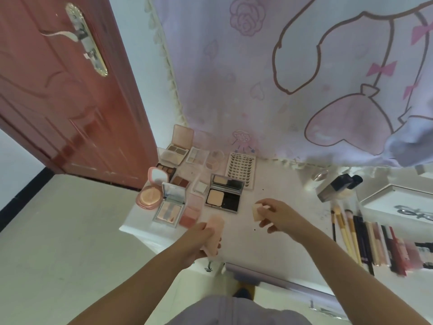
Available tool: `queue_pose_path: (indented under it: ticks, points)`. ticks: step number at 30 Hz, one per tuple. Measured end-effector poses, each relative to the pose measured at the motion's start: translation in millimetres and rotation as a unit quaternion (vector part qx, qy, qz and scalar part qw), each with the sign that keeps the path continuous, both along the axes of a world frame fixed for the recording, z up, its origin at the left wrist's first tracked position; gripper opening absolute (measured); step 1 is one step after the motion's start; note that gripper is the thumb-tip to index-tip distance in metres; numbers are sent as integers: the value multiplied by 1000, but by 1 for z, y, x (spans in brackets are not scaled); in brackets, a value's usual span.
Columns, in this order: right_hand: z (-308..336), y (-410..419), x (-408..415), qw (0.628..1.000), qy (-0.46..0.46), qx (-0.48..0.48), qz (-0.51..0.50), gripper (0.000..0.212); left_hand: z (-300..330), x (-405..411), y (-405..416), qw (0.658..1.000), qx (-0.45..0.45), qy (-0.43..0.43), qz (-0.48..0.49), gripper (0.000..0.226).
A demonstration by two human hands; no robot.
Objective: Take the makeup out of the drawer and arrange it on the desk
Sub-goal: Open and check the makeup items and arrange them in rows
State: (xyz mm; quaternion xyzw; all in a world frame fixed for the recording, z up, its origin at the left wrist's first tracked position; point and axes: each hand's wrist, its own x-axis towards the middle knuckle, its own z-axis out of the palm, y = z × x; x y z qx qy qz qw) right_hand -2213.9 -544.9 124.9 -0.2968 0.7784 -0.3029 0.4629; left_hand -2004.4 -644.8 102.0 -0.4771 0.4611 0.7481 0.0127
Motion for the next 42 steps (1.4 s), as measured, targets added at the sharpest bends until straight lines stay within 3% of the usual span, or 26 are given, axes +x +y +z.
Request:
queue_pose_path:
  ticks: [3,6,12,16,20,25,29,33,37,40,42]
  points:
    - [-40,-2,29,998,-37,45,-28,23,-17,4,3,995,39,-29,89,20]
    - [-67,-16,56,996,-30,48,-72,20,-24,-2,4,993,24,-47,108,23]
    - [-86,-46,67,990,44,54,-123,11,-36,-25,1,980,-111,-123,110,28]
    - [-88,-46,65,989,67,53,-119,15,-38,-30,7,973,-136,-145,119,43]
    - [-77,-33,52,992,67,39,-104,14,-30,-34,14,941,-244,-235,23,51]
    - [-34,-14,-17,986,147,-20,-79,11,-8,-70,23,926,-358,-122,-5,50]
    - [10,-3,-101,944,330,-11,-19,20,-2,-145,34,920,-378,-8,-103,44]
    - [24,3,-169,853,483,139,138,36,-11,-226,46,918,-348,15,-189,49]
    - [13,-4,-204,782,514,218,278,58,-19,-293,45,924,-332,-7,-190,53]
    - [4,-12,-216,754,531,209,326,33,-30,-326,37,920,-330,-28,-209,52]
    - [2,-18,-221,750,528,191,349,28,-38,-336,33,919,-326,-33,-219,41]
